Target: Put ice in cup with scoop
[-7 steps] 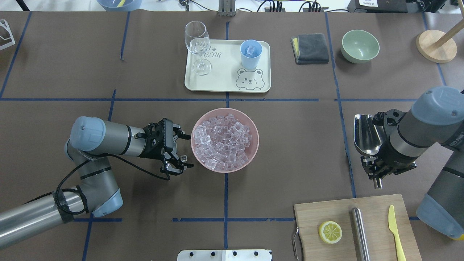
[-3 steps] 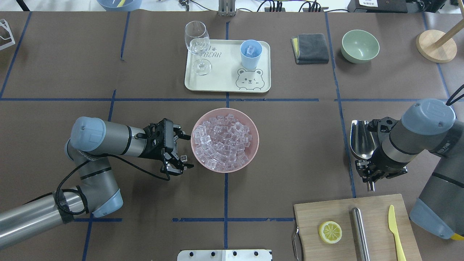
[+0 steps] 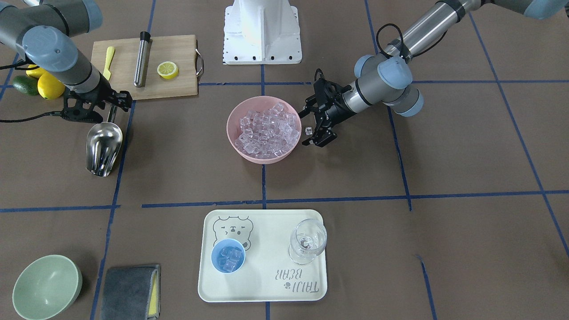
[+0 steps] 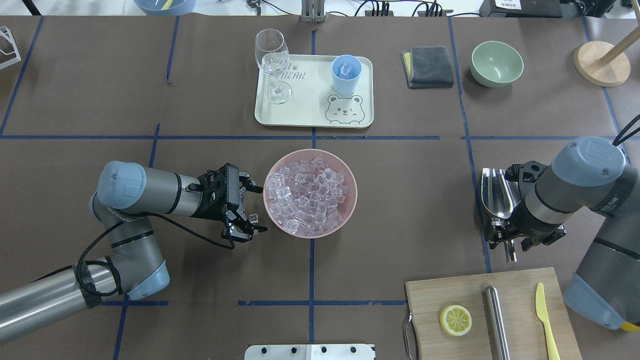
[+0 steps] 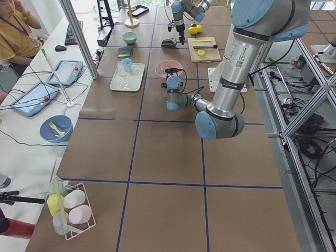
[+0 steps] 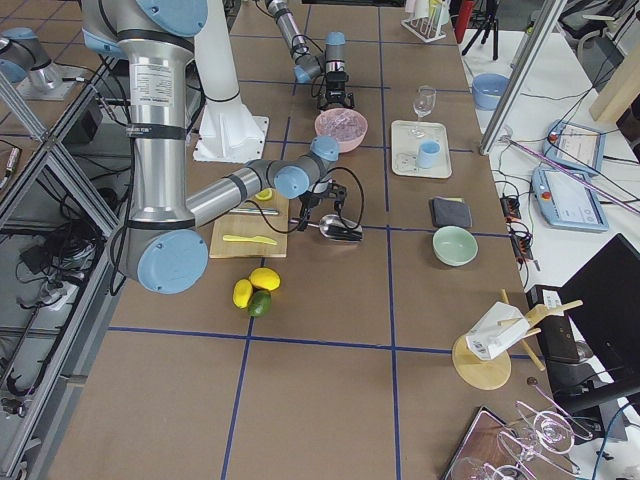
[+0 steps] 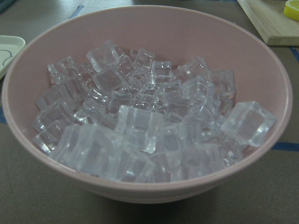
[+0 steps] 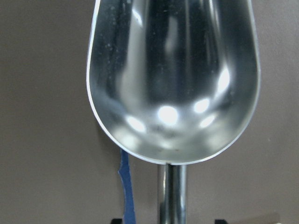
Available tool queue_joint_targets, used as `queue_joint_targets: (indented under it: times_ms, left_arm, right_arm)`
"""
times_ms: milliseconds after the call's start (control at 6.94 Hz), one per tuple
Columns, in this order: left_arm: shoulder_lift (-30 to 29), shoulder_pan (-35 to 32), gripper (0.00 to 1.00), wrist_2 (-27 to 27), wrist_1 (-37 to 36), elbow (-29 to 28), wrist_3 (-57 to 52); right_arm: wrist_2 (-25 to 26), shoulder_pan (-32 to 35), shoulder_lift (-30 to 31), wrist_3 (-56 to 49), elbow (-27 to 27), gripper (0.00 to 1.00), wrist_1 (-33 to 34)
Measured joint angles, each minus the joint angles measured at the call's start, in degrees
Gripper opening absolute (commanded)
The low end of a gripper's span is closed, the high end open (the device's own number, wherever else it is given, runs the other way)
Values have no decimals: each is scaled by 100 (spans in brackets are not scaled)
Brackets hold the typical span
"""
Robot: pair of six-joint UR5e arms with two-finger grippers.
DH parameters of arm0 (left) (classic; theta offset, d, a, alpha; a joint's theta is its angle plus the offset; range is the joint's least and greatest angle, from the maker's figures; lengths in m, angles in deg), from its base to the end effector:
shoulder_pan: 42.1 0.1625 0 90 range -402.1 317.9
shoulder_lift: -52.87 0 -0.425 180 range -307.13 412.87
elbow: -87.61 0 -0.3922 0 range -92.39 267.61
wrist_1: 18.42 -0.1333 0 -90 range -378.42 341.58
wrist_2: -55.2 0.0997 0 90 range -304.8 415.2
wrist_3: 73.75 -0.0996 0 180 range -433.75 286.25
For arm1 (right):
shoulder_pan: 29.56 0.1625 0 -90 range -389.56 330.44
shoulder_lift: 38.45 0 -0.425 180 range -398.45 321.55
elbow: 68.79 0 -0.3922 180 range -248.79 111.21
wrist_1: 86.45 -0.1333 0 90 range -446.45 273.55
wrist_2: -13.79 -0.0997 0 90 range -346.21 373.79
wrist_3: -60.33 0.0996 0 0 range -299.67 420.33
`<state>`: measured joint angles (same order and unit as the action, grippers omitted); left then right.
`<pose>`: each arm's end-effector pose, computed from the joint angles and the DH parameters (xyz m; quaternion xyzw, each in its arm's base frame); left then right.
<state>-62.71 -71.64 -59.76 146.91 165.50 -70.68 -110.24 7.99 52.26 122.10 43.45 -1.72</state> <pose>0.5268 -0.4035 0.3567 0.4995 0.4909 0.4676 0.5393 -0.3379 -0.3575 0.4723 -0.1187 -0.3407 0.0080 0.9326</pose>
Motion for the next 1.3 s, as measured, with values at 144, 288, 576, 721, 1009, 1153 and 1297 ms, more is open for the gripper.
queue_joint_targets:
  times_ms: [144,288,576,721,1009,1153,1297]
  left_arm:
    - [0,-8,100,0,0,4,0]
    - [0,-18,100,0,0,6,2]
    - [0,-41,100,0,2,7,10]
    - [0,-53,100,0,4,7,17]
    - [0,-95,100,0,5,13,31]
    - [0,-107,100,0,4,15,34]
    - [0,-114,100,0,5,16,35]
  right_arm:
    - [4,40,-44,-4,18,100,2]
    - [8,203,-155,-9,34,100,14]
    - [8,851,-388,-316,33,100,61]
    - [-23,1322,-431,-935,12,100,78]
    - [-100,2285,-351,-2524,-160,100,97]
    - [-245,2808,-202,-3428,-304,100,98]
    - [-506,3370,19,-4366,-449,100,97]
